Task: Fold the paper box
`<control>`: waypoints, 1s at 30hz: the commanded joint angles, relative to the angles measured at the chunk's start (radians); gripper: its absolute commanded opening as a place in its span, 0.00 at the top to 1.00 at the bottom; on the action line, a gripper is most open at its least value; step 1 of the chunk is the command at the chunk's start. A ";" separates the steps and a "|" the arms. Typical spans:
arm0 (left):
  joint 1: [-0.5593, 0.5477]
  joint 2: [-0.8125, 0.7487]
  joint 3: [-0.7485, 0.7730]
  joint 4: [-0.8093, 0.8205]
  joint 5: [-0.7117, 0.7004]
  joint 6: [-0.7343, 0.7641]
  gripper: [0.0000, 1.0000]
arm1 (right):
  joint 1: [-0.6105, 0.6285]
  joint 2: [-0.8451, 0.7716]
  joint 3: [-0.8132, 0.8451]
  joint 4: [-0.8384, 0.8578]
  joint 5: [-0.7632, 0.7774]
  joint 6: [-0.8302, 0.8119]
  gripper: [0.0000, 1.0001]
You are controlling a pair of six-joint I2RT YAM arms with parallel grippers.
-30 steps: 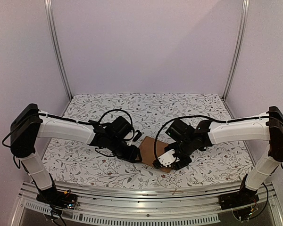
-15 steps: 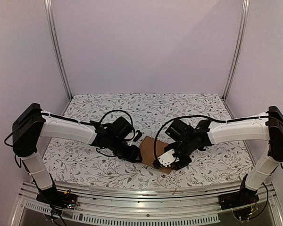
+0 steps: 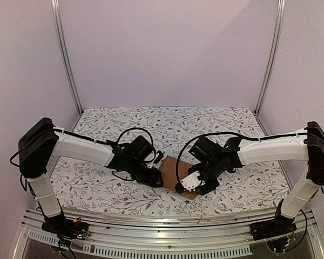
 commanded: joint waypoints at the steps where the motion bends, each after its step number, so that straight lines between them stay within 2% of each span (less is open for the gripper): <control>1: 0.014 0.041 0.002 0.003 -0.012 0.016 0.51 | -0.006 0.054 -0.003 -0.058 0.006 0.015 0.36; 8: 0.015 -0.009 0.010 -0.011 -0.003 0.012 0.51 | -0.007 0.060 0.010 -0.057 0.016 0.032 0.41; 19: 0.015 -0.090 0.037 -0.029 0.031 0.003 0.51 | -0.008 0.069 0.029 -0.075 0.009 0.056 0.42; 30: 0.015 -0.057 0.020 -0.012 0.032 -0.001 0.51 | -0.009 0.075 0.028 -0.078 0.021 0.050 0.42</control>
